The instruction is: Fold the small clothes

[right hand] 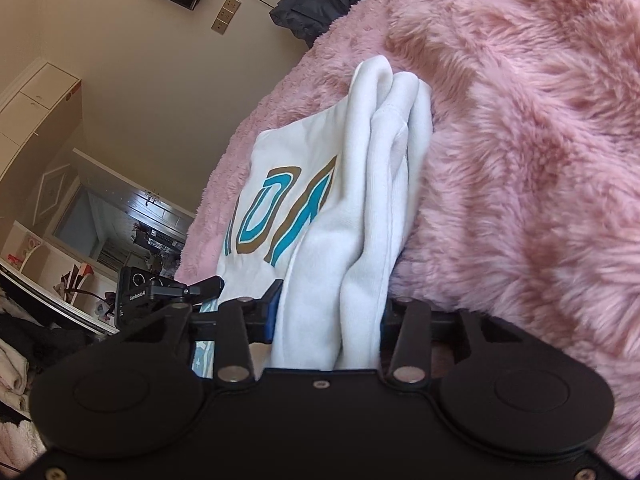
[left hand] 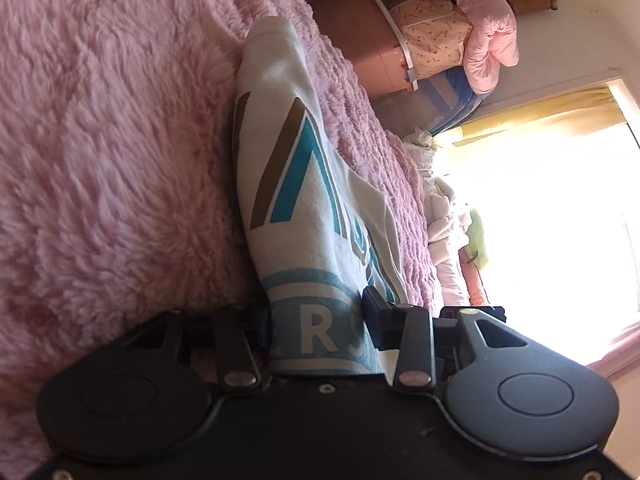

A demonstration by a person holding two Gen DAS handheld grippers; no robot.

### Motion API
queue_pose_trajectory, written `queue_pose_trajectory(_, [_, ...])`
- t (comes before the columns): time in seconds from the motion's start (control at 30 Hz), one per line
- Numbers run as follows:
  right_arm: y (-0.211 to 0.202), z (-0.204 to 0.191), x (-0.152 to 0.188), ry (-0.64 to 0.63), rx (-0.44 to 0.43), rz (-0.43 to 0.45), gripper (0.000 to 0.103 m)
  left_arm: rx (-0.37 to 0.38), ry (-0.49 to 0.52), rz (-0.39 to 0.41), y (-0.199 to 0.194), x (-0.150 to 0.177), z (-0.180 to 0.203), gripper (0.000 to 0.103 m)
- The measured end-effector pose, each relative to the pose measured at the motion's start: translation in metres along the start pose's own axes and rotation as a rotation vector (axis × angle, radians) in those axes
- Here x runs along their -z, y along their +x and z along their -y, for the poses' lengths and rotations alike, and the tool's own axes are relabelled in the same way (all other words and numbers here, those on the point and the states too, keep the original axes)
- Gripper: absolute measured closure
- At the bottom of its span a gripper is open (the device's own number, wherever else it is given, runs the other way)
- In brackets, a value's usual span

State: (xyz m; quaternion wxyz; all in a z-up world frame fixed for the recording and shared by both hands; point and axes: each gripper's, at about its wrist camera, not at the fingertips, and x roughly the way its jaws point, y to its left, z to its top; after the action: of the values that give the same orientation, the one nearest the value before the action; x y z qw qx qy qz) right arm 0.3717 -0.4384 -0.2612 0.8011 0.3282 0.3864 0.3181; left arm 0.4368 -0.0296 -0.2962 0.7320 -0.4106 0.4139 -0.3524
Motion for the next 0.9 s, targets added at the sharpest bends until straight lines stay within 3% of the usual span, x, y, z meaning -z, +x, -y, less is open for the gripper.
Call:
queue_pose_trajectory(0.23, [-0.003,-0.04,-0.016,-0.032,0.008,0.015,0.066,0.033,0.015,0.019,-0.021,-0.008,0.027,0.072])
queue_pose_trajectory(0.5, [0.004,-0.115,-0.027,-0.111,-0.02,0.037,0.066,0.024,0.124,0.09,-0.1,-0.013,0.083,0.072])
queue_pose_trajectory(0.7, [0.025,-0.176,-0.014,-0.19,-0.088,0.016,0.066,-0.02,0.169,0.156,-0.185,0.011,0.103,0.071])
queue_pose_trajectory(0.9, [0.054,-0.207,0.017,-0.239,-0.105,-0.042,0.066,-0.067,0.155,0.169,-0.229,0.048,0.086,0.07])
